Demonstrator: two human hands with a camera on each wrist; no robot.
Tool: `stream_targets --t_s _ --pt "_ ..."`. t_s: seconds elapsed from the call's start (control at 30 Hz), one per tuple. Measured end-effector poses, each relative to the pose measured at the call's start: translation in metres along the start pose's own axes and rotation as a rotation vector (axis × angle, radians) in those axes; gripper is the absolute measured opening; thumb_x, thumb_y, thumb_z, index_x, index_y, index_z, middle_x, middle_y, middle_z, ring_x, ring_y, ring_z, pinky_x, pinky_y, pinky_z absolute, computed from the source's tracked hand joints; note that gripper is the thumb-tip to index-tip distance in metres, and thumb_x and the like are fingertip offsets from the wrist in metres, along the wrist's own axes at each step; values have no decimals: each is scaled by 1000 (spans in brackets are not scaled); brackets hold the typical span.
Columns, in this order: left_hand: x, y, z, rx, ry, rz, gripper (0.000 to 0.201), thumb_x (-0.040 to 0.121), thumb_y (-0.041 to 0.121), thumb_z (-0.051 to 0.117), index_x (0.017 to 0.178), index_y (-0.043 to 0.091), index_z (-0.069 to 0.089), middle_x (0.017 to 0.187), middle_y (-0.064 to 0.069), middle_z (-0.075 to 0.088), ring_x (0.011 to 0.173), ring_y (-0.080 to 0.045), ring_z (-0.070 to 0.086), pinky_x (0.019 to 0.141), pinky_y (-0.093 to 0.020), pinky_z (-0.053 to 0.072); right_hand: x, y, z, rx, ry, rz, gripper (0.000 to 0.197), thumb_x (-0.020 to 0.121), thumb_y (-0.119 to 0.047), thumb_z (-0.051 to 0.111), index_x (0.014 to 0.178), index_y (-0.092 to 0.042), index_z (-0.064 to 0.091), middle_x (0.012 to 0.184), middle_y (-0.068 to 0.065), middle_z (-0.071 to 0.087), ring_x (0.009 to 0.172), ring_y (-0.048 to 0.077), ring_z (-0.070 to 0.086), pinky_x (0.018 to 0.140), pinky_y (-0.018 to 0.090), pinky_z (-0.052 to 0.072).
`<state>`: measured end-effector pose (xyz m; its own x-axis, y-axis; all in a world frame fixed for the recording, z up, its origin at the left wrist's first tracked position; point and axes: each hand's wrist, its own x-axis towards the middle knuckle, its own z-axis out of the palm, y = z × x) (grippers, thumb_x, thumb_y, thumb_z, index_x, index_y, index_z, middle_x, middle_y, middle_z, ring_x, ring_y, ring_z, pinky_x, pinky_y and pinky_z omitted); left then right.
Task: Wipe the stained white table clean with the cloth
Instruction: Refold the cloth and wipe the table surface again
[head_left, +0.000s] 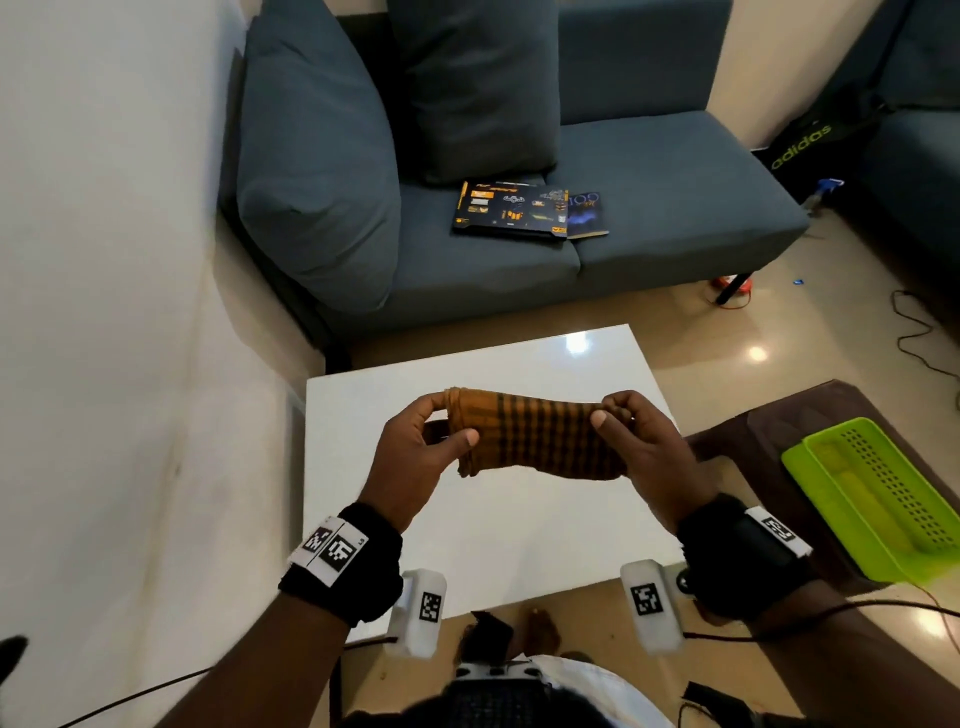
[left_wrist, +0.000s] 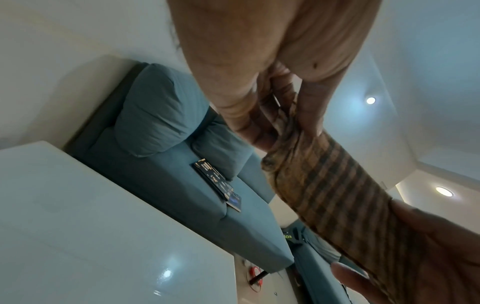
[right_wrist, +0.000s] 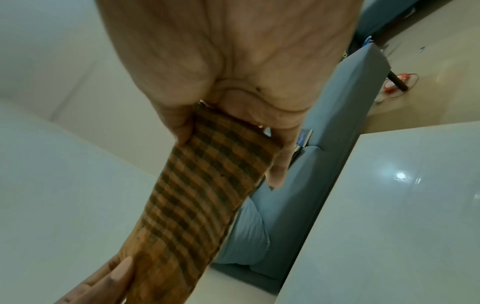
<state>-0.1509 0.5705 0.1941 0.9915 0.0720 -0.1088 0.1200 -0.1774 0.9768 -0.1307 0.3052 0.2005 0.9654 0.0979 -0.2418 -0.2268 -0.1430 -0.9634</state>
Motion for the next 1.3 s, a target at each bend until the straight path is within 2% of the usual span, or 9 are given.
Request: stream_targets --t_s 0.13,0.23,0.43,0.63,0.77,0.83,0.97,1.1,1.3 --pt "15 -2 38 -18 -96 -71 25 91 13 72 115 18 67 108 0 75 101 -17 73 89 -37 61 -12 10 -30 105 142 104 7 102 -23 59 105 -21 65 110 11 68 106 30 66 86 55 60" --pt "22 -4 73 -99 -215 -184 34 88 18 76 121 13 68 114 -7 75 105 -26 73 89 -45 61 -20 23 -62 258 211 200 22 99 -15 63 120 -20 64 108 16 73 96 31 73 71 46 62" --pt "36 -13 164 -75 -440 -305 48 78 0 80 122 13 66 113 -13 74 104 -33 72 83 -53 59 -33 64 -141 321 328 286 33 92 4 65 118 -17 64 92 9 75 82 22 75 69 42 61" --pt "63 -19 305 73 -585 -362 49 67 15 80 115 14 70 106 -11 77 101 -35 72 68 -35 56 -45 121 -256 274 513 368 30 89 4 70 113 -14 66 105 14 74 89 24 71 72 35 58" --pt "85 -14 407 132 -648 -440 16 85 3 74 101 6 73 96 -11 79 89 -27 75 71 -37 62 -50 164 -329 326 613 502 27 89 5 69 114 -6 66 104 19 75 90 33 71 76 46 59" --pt "100 -16 464 168 -709 -499 7 91 -1 68 86 3 71 82 -13 75 73 -23 73 62 -30 61 -50 180 -366 378 679 566 22 91 5 68 110 -4 64 105 23 74 93 41 71 83 57 59" --pt "122 -30 560 264 -778 -587 25 96 2 61 72 6 63 64 -9 64 48 -9 64 48 -22 54 -47 204 -427 398 767 674 18 95 3 64 112 -3 60 102 19 71 78 29 67 59 35 56" --pt "143 -50 620 436 -840 -458 22 97 16 64 75 14 59 66 -7 58 58 -18 56 62 -32 51 -42 237 -458 367 828 705 24 93 6 64 115 -2 60 109 22 69 83 28 66 65 34 52" --pt "163 -56 671 619 -802 -214 13 92 24 70 84 15 65 80 -7 69 78 -25 67 76 -38 56 -26 259 -489 360 895 695 26 94 4 65 117 -6 59 113 14 65 100 30 65 94 49 55"
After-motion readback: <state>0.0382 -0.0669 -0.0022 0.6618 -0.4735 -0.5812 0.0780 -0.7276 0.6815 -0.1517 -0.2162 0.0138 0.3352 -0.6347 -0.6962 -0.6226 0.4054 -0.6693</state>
